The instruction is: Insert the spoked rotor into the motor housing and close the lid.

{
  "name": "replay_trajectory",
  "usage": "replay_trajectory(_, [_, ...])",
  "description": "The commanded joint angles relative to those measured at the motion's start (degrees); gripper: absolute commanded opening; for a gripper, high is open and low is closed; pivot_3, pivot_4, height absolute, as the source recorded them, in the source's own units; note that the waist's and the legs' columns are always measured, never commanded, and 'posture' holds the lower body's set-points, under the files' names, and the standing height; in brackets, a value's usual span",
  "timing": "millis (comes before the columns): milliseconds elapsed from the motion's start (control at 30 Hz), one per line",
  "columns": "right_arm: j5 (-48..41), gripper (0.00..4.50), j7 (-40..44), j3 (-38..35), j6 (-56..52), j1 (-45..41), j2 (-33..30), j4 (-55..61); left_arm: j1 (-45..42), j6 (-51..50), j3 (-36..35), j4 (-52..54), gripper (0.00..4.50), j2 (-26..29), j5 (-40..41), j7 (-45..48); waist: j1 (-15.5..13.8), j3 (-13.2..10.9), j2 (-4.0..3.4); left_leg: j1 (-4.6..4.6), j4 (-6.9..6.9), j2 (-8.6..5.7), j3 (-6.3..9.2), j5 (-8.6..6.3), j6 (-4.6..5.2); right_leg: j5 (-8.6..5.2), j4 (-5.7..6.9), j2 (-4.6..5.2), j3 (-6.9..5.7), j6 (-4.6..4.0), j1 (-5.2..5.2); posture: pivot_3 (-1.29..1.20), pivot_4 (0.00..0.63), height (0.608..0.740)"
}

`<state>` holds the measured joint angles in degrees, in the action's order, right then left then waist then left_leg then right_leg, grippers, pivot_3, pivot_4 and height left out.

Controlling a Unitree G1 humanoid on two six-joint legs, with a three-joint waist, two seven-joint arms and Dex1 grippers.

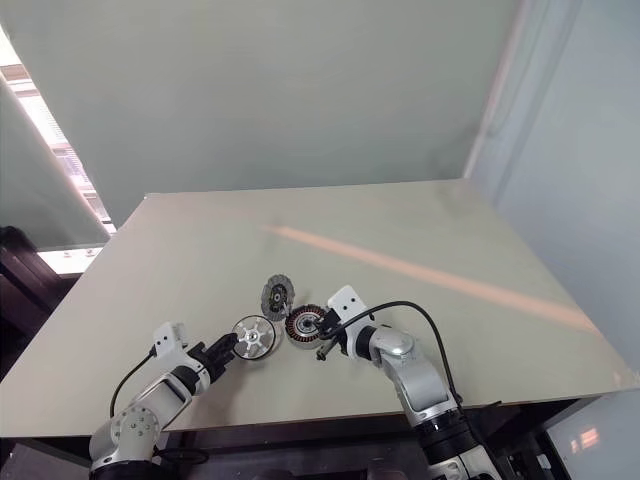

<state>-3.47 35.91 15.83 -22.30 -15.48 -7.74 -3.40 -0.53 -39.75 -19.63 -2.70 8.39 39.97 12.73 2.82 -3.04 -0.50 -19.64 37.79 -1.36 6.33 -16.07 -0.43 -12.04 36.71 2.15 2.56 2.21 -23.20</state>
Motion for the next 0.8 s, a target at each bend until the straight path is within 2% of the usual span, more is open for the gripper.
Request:
replay_trajectory(33, [-1.4, 0.0, -0.15, -0.73, 0.39, -0.64, -0.02, 2.91, 0.83, -0.22, 0.08, 0.11, 0.27, -0.23, -0.21, 0.39, 0.01, 0.0, 0.0, 0.0, 0.0, 0.0, 0.0, 0.0, 0.0, 0.0, 0.0, 0.0, 0.0, 0.0, 0.0, 0.0, 0.0, 0.74])
replay_trajectory(300, [-1.22, 0.0, 0.09, -0.49, 0.53, -0.39, -0.35, 2.56, 3.23, -1.48, -2.58, 2.88, 0.26, -0.29, 3.52, 1.11, 0.02, -0.01, 0.01, 0.0, 0.0, 0.01, 0.0, 0.0, -0.01, -0.01, 0.0, 0.0, -0.01, -0.01, -0.01, 0.0, 0.0, 0.74])
replay_trajectory(533, [-1.17, 0.0, 0.39, -0.55, 0.96, -0.24, -0.89, 2.14, 5.28, -7.35, -11.59, 8.16, 0.26, -3.0, 18.53, -3.21, 0.04, -0.23, 0.37, -0.11, 0.01, 0.05, 0.07, -0.01, -0.01, -0.01, 0.0, 0.0, -0.06, -0.01, -0.13, 0.0, 0.0, 0.74])
replay_trajectory(800, [-1.16, 0.0, 0.49, -0.77, 1.26, 0.02, -1.41, 1.78, 8.68, -11.76, -11.36, 14.43, 0.26, -4.22, 27.24, -9.08, 0.03, -0.32, 0.52, -0.18, 0.02, 0.04, 0.14, -0.04, -0.07, -0.01, -0.05, 0.0, -0.11, -0.01, -0.14, 0.0, 0.0, 0.74])
